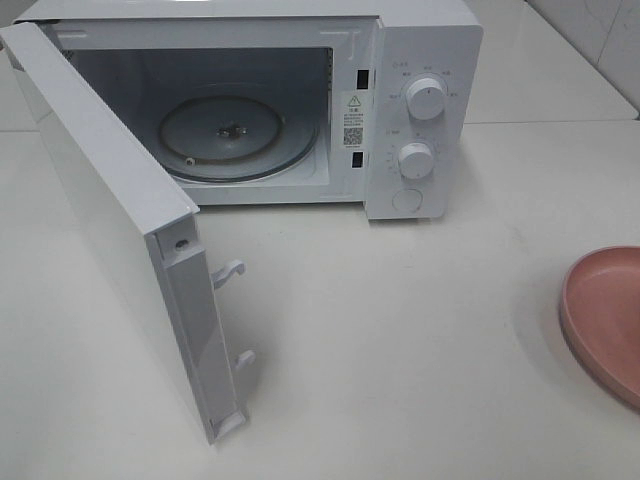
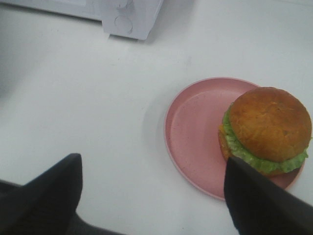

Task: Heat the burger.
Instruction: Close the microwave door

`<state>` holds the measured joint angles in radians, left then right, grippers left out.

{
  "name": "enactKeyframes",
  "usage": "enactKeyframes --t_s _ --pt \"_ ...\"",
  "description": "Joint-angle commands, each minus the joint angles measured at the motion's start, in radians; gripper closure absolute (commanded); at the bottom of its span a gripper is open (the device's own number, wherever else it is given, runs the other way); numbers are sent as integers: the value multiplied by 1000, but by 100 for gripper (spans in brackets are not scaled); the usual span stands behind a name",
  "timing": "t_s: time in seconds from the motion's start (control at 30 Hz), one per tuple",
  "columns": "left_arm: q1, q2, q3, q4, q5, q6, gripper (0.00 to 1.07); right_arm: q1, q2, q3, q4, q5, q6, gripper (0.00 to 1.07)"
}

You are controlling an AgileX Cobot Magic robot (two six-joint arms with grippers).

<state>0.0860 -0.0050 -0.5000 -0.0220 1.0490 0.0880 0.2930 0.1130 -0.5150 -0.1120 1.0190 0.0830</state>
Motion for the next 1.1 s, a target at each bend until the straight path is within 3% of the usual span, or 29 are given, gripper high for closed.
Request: enactKeyframes --t_s 0.03,0.33,1.1 --pt "0 -19 2 -4 -9 -7 9 -85 -71 10 4 -13 -29 31" --pt "0 -17 2 -4 -9 -7 9 -175 -144 12 4 -13 -28 31" --pt "0 -17 2 -4 -9 -7 9 -175 -144 12 4 -13 -29 31"
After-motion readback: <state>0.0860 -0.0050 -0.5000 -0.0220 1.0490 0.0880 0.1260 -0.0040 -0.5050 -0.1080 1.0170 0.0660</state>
